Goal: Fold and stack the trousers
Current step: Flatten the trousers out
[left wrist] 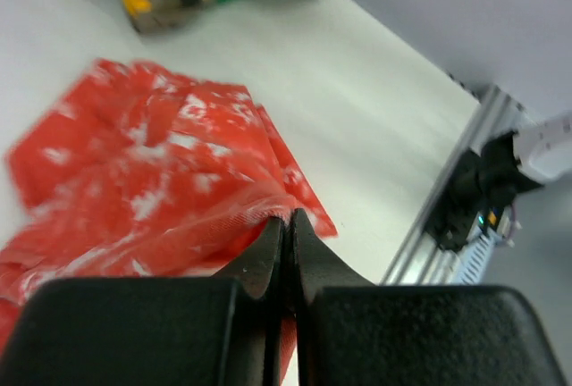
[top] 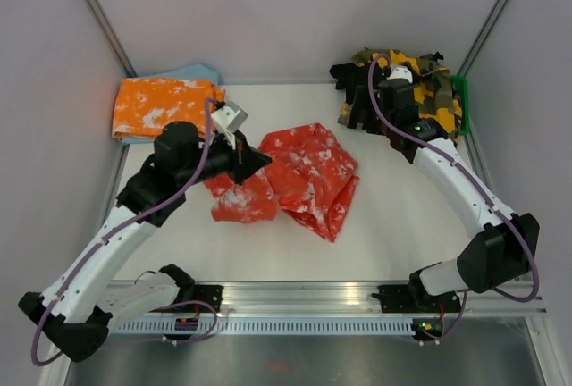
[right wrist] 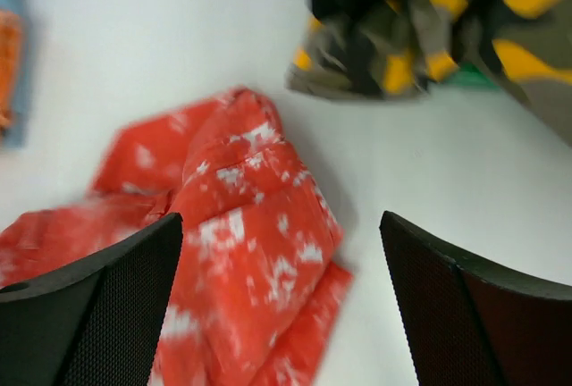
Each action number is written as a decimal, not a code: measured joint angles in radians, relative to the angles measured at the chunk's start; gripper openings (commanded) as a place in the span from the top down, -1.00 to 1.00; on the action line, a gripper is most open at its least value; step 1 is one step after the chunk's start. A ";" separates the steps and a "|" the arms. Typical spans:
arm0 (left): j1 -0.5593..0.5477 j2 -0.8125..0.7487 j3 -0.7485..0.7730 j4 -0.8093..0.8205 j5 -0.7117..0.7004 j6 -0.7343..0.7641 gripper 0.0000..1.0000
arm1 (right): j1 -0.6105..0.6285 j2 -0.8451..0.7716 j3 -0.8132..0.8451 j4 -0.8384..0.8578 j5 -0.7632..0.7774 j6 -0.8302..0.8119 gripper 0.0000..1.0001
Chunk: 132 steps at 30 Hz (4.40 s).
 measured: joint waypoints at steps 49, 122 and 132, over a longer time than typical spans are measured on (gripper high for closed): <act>0.544 -0.065 -0.427 -0.309 -0.504 -0.647 -0.93 | 0.555 0.396 0.406 -0.333 -0.100 -0.081 -0.68; 0.619 0.034 -0.585 0.095 -0.067 -0.571 -0.72 | 0.016 -0.433 -0.276 -0.591 0.655 0.450 -0.93; 0.409 0.129 -0.420 0.031 -0.221 -0.479 -0.86 | -0.159 -0.399 -0.104 -0.598 0.349 0.366 -0.96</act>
